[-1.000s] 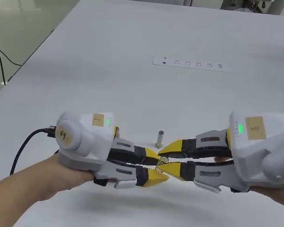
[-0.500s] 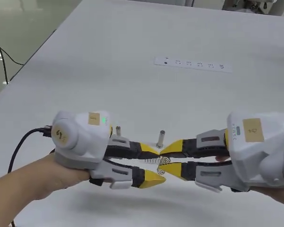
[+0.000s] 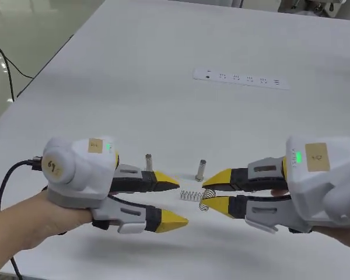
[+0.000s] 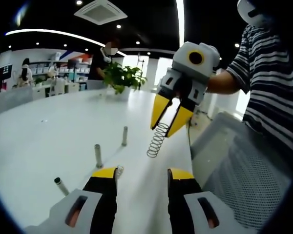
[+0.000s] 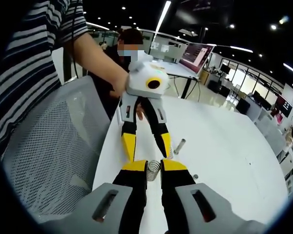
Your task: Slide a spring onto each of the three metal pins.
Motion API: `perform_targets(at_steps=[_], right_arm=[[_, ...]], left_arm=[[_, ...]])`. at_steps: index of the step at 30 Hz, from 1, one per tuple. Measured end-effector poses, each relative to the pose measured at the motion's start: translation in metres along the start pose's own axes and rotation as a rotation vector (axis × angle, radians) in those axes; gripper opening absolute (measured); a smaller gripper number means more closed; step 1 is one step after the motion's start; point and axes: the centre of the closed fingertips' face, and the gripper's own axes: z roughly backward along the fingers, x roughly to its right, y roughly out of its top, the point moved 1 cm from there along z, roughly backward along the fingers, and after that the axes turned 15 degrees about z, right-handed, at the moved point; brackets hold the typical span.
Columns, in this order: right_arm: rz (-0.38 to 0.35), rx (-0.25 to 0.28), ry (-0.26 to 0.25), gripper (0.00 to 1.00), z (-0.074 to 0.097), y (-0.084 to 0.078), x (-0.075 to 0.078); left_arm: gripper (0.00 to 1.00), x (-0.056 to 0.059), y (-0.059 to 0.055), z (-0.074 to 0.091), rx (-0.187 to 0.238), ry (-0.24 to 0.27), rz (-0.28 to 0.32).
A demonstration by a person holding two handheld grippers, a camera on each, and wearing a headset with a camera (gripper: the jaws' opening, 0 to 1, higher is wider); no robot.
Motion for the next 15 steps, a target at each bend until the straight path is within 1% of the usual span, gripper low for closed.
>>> perform_targets(at_steps=[4, 7, 10, 13, 15], right_arm=[[-0.004, -0.001, -0.009, 0.07, 0.002, -0.001, 0.002], [-0.022, 0.002, -0.017, 0.07, 0.003, -0.003, 0.004], [-0.026, -0.001, -0.026, 0.07, 0.005, -0.004, 0.005], [-0.028, -0.005, -0.032, 0.07, 0.006, -0.006, 0.006], [-0.032, -0.006, -0.034, 0.07, 0.007, -0.007, 0.007]], left_arm=[[0.41, -0.005, 0.001, 0.008, 0.019, 0.032, 0.016], [0.42, -0.008, 0.001, 0.014, 0.028, 0.052, 0.027], [0.46, -0.011, 0.001, 0.022, 0.045, 0.076, 0.033], [0.47, -0.014, 0.001, 0.028, 0.058, 0.094, 0.043], [0.51, -0.018, 0.0, 0.033, 0.07, 0.111, 0.052]])
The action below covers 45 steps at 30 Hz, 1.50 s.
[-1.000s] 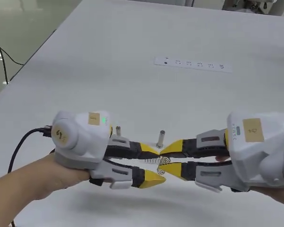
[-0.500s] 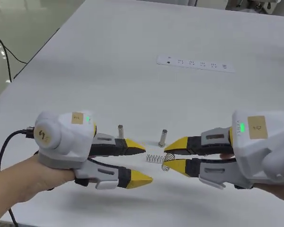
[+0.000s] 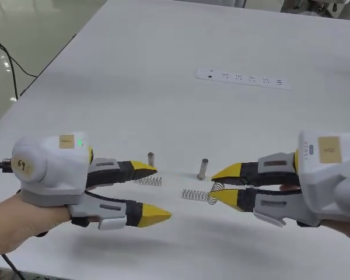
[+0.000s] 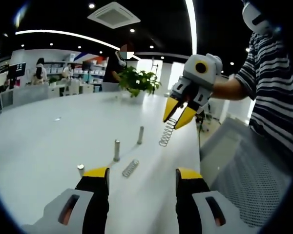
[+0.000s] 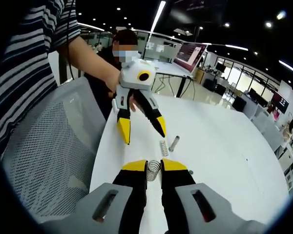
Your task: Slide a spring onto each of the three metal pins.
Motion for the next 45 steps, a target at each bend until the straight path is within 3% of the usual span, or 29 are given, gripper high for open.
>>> perform_targets(at_steps=[7, 11, 26, 32, 45], right_arm=[[0.001, -0.01, -0.002, 0.07, 0.001, -0.003, 0.0], [0.001, -0.017, -0.008, 0.07, 0.003, -0.005, 0.001], [-0.01, -0.027, -0.026, 0.07, 0.009, -0.01, 0.005], [-0.019, -0.037, -0.024, 0.07, 0.012, -0.015, 0.003], [-0.033, -0.068, -0.01, 0.07, 0.018, -0.025, 0.004]], left_arm=[[0.61, -0.011, 0.0, 0.011, 0.024, 0.048, 0.018], [0.63, -0.015, 0.0, 0.018, 0.034, 0.065, 0.03], [0.98, -0.033, -0.002, 0.033, 0.098, 0.153, 0.075], [0.98, -0.037, -0.011, 0.035, 0.071, 0.183, 0.058], [0.98, -0.037, -0.005, 0.036, 0.094, 0.188, 0.075]])
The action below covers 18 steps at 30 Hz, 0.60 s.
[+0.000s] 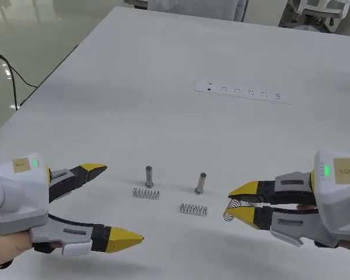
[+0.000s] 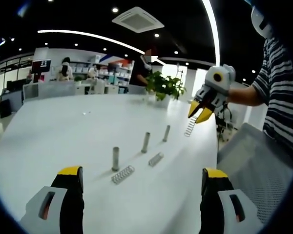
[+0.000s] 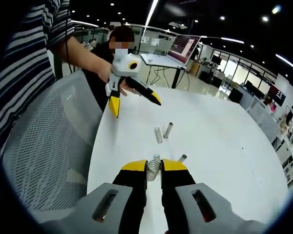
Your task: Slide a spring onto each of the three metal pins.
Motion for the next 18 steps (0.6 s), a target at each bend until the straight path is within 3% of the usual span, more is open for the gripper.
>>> perform_targets(at_steps=[18], right_arm=[[-0.063, -0.065, -0.144, 0.07, 0.03, -0.037, 0.045]], left_arm=[[0.98, -0.002, -0.002, 0.003, 0.006, 0.01, 0.017]])
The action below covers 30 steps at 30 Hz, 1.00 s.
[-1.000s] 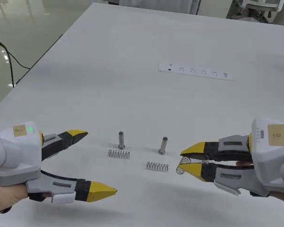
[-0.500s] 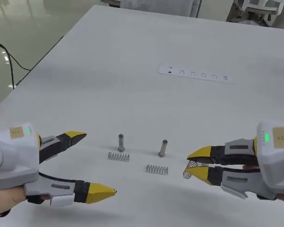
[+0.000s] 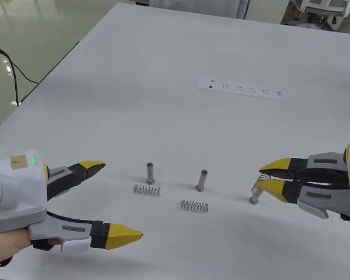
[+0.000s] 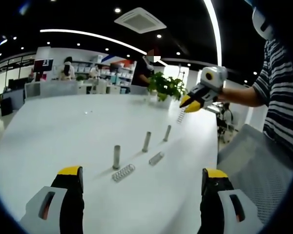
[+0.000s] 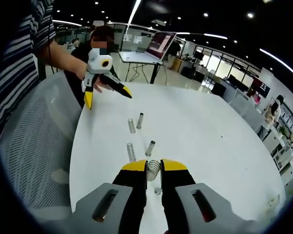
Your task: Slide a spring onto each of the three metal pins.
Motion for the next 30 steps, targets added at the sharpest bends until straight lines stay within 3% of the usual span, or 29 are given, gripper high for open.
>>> perform_targets(at_steps=[9, 30], right_arm=[[-0.048, -0.022, -0.057, 0.07, 0.006, -0.015, 0.015], [-0.11, -0.037, -0.09, 0.07, -0.001, -0.029, 0.022]], left_arm=[[0.98, -0.002, -0.001, 0.002, 0.0, 0.007, 0.006], [0.98, -0.005, 0.002, 0.005, 0.013, 0.023, 0.0]])
